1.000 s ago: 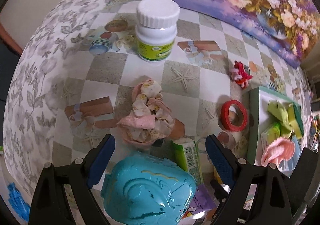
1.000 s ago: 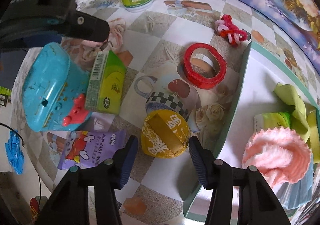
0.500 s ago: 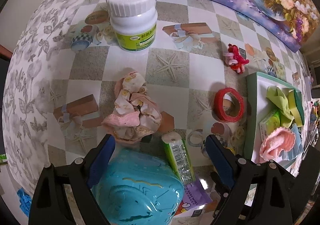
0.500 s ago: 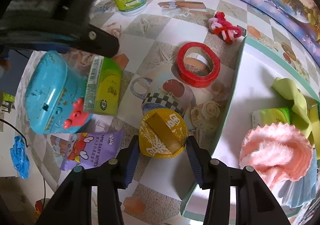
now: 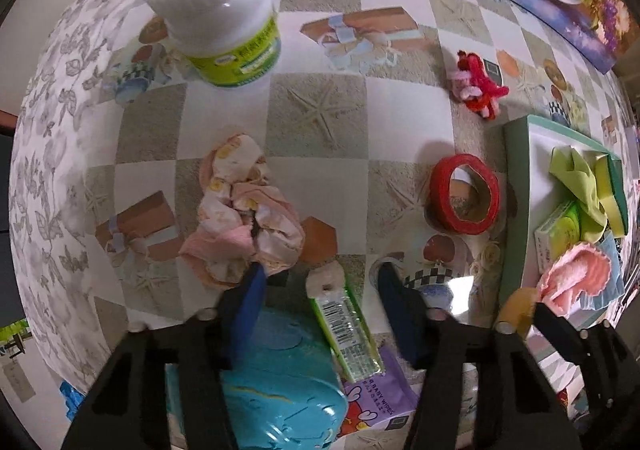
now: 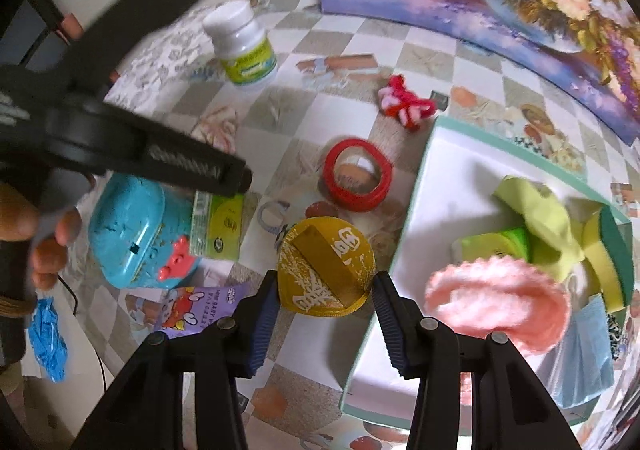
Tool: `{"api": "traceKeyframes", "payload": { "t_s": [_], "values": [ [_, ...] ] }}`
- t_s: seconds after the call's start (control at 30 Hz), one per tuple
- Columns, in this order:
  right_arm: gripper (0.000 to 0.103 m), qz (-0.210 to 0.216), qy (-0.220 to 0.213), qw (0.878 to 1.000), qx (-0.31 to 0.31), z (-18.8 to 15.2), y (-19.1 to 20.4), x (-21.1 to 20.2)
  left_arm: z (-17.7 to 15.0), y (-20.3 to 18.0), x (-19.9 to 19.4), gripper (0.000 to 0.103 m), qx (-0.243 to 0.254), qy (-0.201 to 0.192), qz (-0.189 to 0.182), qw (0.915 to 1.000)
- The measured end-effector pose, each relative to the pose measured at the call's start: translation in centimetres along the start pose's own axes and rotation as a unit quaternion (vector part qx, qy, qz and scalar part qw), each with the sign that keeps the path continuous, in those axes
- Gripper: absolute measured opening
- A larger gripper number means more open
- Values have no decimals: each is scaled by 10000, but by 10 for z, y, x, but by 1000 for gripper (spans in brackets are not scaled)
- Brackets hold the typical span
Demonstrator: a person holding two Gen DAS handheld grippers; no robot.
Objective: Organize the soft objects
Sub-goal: 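Grasp the yellow round tin with the right gripper while the left gripper grasps the green tissue pack, then lower the tin into the tray and open the right gripper while the left gripper carries the green pack over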
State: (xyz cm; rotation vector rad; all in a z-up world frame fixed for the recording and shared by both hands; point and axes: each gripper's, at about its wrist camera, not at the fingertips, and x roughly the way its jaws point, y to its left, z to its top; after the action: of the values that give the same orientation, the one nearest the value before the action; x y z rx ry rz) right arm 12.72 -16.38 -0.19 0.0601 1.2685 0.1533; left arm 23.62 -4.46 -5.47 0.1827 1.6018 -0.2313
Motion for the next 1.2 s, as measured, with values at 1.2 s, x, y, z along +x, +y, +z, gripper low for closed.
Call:
{"api": "traceKeyframes", "payload": {
  "t_s": [1.2],
  "values": [
    [50,-749,-1092,9758,1739,-42,-134,-106,-73,-90,-121,23,134,-2394,-1251,9627]
  ]
}}
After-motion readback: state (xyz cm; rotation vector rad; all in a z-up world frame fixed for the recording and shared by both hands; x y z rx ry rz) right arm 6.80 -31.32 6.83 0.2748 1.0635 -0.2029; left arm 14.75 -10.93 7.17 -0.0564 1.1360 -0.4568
